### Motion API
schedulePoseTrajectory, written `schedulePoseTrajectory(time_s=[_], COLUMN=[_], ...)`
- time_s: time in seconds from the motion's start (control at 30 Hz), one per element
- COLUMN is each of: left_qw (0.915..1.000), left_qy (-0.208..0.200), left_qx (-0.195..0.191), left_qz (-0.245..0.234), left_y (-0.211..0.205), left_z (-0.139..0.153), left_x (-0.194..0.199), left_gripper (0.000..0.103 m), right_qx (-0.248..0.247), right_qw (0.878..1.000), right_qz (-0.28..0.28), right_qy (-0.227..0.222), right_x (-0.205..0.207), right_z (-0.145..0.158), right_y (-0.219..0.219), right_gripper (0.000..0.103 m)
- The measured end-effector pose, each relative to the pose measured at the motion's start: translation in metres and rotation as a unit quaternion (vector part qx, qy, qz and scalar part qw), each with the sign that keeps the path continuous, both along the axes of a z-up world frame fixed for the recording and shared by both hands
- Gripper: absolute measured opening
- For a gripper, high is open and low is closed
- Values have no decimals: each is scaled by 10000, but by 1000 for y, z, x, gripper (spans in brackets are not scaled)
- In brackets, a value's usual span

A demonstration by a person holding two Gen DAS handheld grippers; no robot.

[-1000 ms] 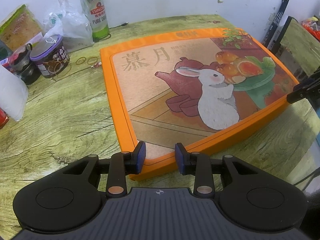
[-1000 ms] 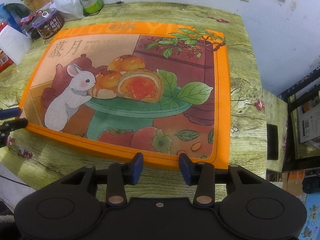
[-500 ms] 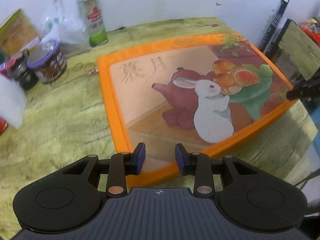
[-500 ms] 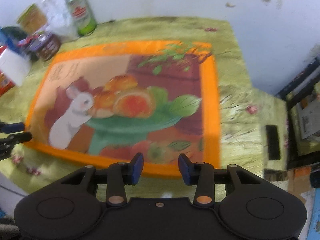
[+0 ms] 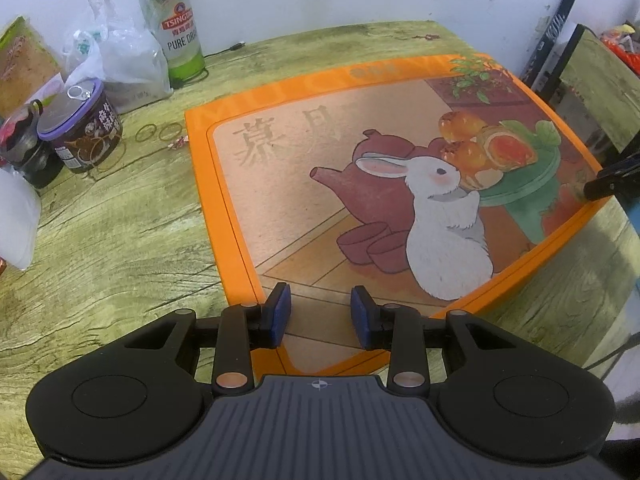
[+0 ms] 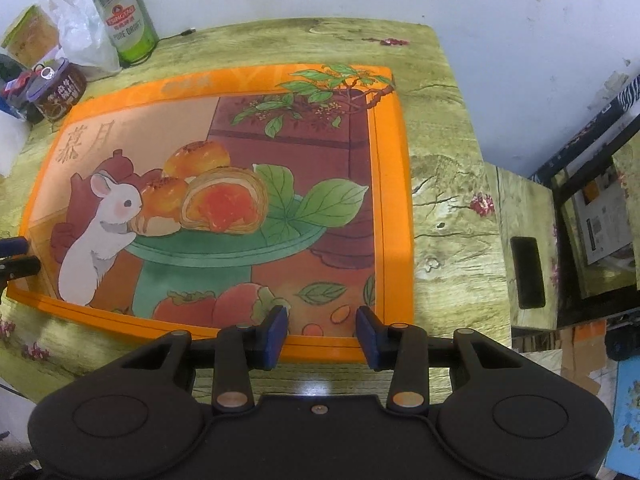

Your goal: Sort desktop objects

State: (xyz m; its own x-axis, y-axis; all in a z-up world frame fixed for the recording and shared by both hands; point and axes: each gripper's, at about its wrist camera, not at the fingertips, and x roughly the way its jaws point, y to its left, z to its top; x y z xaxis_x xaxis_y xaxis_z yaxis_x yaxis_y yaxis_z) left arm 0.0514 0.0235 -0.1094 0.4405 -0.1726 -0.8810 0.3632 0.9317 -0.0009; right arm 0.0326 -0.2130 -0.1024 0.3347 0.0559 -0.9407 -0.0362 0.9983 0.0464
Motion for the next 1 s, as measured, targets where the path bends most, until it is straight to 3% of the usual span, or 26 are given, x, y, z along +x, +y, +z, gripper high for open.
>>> schedulePoseTrajectory(time_s=[0.13,0.23,0.5,0.83,0.87,0.9,0.97,1.0], left_qw=[9994,9988,9998,9997,9994,9991,9972,9958], left_qy=[262,42,-181,-201,-236,-291,-443,-497], left_qx=[-98,-410,-97,-135,-186,-238,-364,-477], left_qz=[204,270,33,72,145,220,471,596], left_y=[1,3,-14,-12,-8,-4,9,17], left_z=[8,26,10,2,6,10,19,22], left_x=[10,22,57,61,59,58,56,55], left_gripper=[33,34,36,38,40,49,68,80], right_qx=[95,458,20,11,62,176,429,567], right_qw=[10000,9989,9992,9992,9990,9984,9960,9941], right_qz=[-1,-87,169,128,79,10,-163,-266], right_qy=[29,-39,-372,-387,-429,-545,-773,-886], right_x=[2,9,48,67,66,64,60,57], right_z=[2,13,18,11,12,16,22,24], right_y=[-2,-12,-5,-5,-9,-15,-30,-39], right_gripper=[40,37,37,37,37,38,50,65])
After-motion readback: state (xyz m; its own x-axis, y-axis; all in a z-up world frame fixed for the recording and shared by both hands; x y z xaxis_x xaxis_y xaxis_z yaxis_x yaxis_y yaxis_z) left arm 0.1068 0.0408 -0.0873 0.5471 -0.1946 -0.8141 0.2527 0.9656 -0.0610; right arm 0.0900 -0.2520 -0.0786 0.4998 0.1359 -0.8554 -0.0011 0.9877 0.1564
